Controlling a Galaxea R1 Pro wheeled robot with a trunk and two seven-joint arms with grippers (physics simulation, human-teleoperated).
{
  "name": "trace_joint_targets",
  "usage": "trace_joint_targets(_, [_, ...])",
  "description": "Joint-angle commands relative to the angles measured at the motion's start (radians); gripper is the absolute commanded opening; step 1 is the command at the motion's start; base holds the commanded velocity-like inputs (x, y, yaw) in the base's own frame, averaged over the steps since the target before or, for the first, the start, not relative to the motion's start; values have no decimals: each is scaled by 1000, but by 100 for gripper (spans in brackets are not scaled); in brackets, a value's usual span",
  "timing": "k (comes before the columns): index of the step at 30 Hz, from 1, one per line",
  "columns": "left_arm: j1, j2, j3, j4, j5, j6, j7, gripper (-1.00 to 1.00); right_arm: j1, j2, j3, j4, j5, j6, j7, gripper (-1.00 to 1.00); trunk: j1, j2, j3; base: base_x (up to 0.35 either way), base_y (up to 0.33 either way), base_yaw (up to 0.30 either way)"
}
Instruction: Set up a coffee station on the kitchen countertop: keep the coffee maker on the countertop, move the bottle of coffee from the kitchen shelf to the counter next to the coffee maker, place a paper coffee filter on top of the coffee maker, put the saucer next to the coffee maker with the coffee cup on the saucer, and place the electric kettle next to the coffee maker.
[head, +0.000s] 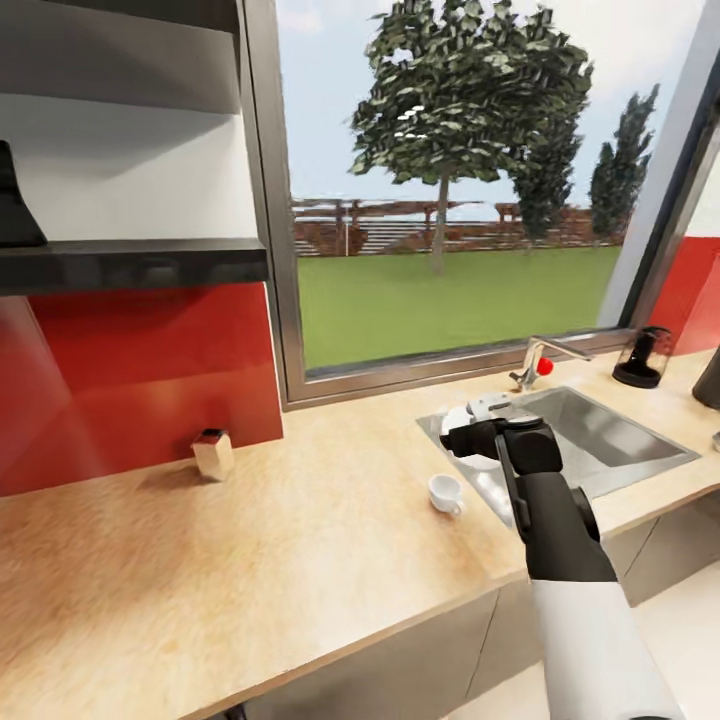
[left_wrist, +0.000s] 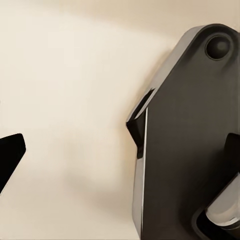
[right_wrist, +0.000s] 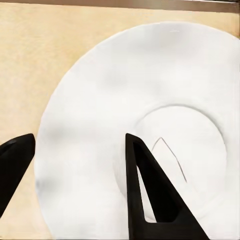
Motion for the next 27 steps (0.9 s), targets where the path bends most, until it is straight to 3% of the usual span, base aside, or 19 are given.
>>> trace_joint_targets(1, [1, 0, 5, -2, 0, 0, -2, 100, -1, 0, -2, -1, 9, 2, 10, -100, 0, -2, -1, -316, -26, -262])
trace_joint_targets(6, [0, 0, 5, -2, -2, 1, -2, 100, -1, -23, -2, -1, 9, 2, 10, -100, 0, -2, 3, -247, -65, -261])
trace_joint_targets(7, [0, 0, 5, -3, -2, 2, -6, 100, -1, -49, -3, -1, 7, 2, 14, -100, 0, -2, 4, -127, -53, -261])
trace_joint_targets(8, [0, 0, 5, -3, -3, 2, -12, 100, -1, -56, -4, -1, 7, 2, 16, -100, 0, -2, 5, -167, -73, -261])
trace_joint_targets(16, [0, -1, 5, -8, -3, 5, -27, 100, -1, -98, -81, 10, 5, 2, 21, -100, 0, -2, 11, -244, -124, -261])
trace_joint_targets(27, [0, -5, 5, -12, -10, 6, -28, 100, -1, -190, -105, 30, -3, 2, 24, -100, 0, -2, 21, -264, -155, -261])
